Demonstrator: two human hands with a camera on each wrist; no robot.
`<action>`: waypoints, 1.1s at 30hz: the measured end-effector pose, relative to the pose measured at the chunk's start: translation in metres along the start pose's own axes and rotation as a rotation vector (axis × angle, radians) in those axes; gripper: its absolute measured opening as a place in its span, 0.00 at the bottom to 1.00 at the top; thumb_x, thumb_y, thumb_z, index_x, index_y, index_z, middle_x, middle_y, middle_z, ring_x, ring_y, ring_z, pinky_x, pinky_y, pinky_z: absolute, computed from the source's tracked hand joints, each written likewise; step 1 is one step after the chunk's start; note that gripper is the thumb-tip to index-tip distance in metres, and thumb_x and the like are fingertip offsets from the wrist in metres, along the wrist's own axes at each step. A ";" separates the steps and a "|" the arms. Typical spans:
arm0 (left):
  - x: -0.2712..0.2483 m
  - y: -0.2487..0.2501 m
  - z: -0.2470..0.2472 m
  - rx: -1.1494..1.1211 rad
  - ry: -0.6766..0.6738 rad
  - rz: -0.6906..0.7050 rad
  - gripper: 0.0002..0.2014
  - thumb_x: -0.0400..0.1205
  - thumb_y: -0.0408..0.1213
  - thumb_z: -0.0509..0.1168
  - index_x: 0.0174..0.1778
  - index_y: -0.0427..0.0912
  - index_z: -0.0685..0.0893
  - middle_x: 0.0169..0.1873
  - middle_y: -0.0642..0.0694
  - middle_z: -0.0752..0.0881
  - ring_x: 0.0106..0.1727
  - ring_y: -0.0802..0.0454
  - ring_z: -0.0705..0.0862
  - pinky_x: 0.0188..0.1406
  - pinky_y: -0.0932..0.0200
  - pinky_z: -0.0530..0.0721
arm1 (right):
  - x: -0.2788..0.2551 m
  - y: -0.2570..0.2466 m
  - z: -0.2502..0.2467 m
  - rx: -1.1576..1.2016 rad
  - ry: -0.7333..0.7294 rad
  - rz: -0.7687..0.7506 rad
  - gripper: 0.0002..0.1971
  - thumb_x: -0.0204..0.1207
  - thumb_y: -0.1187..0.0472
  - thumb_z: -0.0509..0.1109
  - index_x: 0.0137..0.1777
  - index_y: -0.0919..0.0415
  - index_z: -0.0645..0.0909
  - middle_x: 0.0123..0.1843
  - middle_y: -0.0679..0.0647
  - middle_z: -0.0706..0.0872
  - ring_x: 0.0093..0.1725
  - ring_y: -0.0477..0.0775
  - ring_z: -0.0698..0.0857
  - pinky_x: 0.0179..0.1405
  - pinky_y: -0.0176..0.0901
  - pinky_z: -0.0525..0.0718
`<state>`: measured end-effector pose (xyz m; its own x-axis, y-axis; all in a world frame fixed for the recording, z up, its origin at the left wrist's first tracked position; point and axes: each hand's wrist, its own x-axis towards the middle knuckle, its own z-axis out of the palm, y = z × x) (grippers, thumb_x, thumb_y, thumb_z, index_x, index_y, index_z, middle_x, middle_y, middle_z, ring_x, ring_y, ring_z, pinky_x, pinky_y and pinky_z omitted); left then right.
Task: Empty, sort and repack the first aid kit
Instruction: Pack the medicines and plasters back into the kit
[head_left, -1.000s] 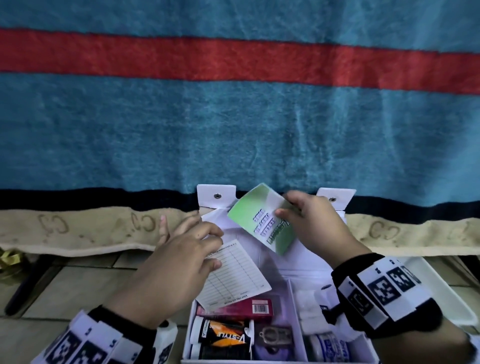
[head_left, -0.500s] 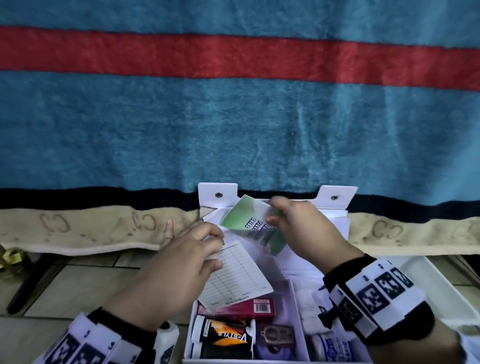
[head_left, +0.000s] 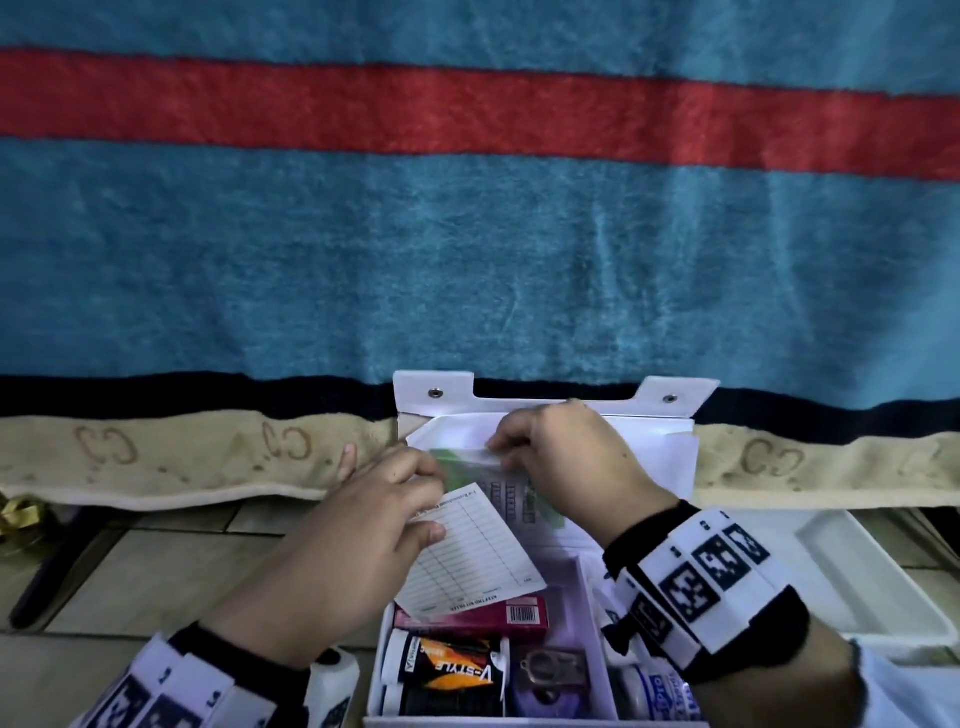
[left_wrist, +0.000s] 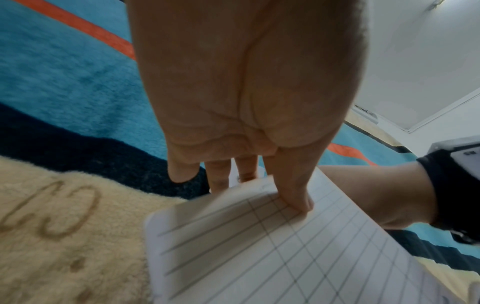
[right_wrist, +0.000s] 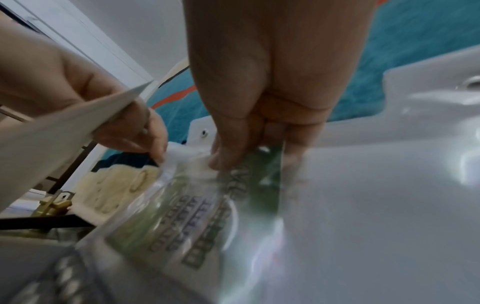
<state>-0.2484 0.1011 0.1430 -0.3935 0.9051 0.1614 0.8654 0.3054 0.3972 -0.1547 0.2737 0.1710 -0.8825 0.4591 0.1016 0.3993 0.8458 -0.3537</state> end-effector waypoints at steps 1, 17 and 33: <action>0.000 0.000 0.000 -0.005 0.000 0.001 0.06 0.83 0.45 0.61 0.51 0.51 0.80 0.60 0.66 0.70 0.68 0.70 0.68 0.77 0.57 0.32 | 0.000 0.001 0.001 0.012 -0.005 0.008 0.11 0.73 0.60 0.71 0.53 0.46 0.88 0.52 0.46 0.91 0.56 0.50 0.85 0.56 0.43 0.82; -0.005 0.009 -0.004 -0.016 -0.057 -0.053 0.11 0.82 0.48 0.61 0.34 0.56 0.71 0.76 0.65 0.57 0.80 0.60 0.53 0.76 0.59 0.60 | -0.001 -0.001 -0.003 -0.047 -0.075 -0.073 0.16 0.72 0.68 0.67 0.50 0.46 0.88 0.49 0.45 0.90 0.49 0.48 0.87 0.51 0.43 0.85; -0.007 0.012 -0.001 0.037 -0.046 -0.017 0.08 0.82 0.48 0.61 0.38 0.52 0.74 0.71 0.66 0.60 0.77 0.65 0.49 0.73 0.59 0.65 | -0.013 -0.007 -0.007 -0.027 -0.020 -0.046 0.12 0.72 0.65 0.69 0.50 0.48 0.87 0.45 0.47 0.91 0.49 0.51 0.85 0.47 0.42 0.84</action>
<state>-0.2358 0.0977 0.1477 -0.3944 0.9120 0.1125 0.8699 0.3311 0.3656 -0.1437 0.2639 0.1788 -0.9047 0.4143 0.0989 0.3644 0.8730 -0.3241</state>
